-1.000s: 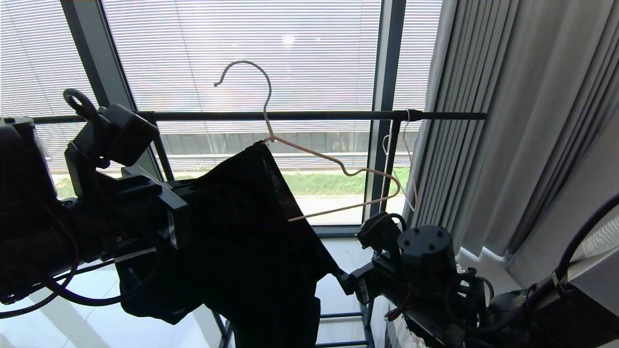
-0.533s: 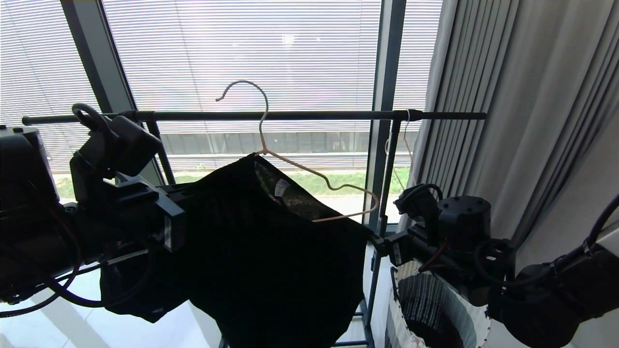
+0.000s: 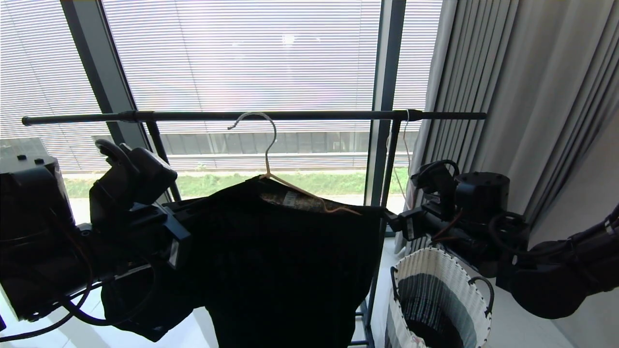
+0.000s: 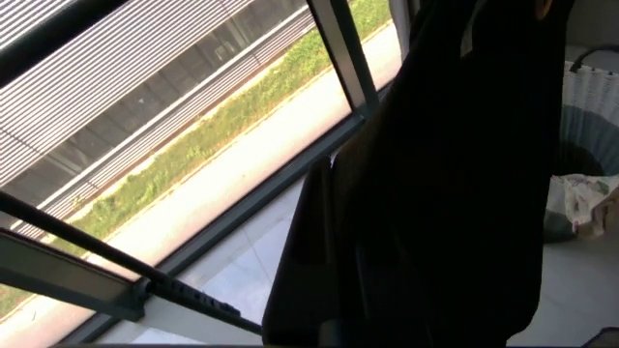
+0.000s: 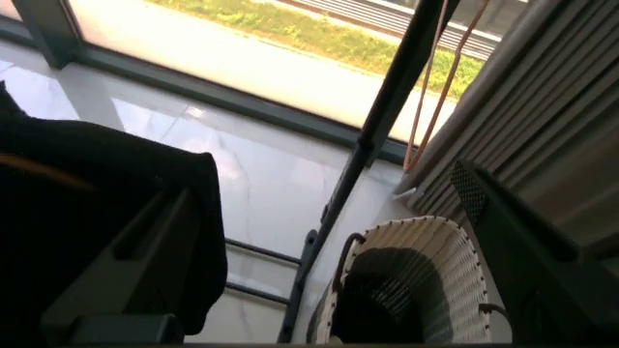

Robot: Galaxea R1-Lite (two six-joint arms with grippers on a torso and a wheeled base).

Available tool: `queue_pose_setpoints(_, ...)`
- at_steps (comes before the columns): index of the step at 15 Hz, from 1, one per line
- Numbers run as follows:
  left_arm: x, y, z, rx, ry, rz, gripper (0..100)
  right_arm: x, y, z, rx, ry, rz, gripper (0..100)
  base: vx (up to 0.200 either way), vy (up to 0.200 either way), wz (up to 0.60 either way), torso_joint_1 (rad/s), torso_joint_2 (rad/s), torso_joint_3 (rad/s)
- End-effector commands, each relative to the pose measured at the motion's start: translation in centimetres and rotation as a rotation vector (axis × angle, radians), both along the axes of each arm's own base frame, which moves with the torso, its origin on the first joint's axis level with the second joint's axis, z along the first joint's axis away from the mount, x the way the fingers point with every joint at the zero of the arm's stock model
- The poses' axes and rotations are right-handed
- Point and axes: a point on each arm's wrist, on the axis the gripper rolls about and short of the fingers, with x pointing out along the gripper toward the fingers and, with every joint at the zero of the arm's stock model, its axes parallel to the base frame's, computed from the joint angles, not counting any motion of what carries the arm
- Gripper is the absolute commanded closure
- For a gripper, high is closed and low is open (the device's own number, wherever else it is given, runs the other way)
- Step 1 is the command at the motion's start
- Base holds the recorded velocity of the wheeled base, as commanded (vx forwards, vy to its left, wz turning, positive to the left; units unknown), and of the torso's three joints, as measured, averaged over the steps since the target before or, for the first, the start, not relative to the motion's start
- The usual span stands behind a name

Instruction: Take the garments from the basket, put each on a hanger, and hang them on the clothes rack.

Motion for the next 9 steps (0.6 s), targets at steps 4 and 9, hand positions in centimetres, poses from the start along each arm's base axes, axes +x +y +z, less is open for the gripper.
queue_pose_setpoints(4,2.5,-0.5,-2.7,0.056,0.074,0.078,100,-0.7,-0.4,5.7,0.030,-0.005,0.103,0,0.000,0.000,0.00,0.000,0.00,0.000)
queue_pose_setpoints(9,3.1,-1.3,-3.0,0.026,0.047,0.047,100,-1.8,-1.2,7.6,0.019,0.030,0.168,0,0.000,0.000,0.00,0.000,0.00,0.000)
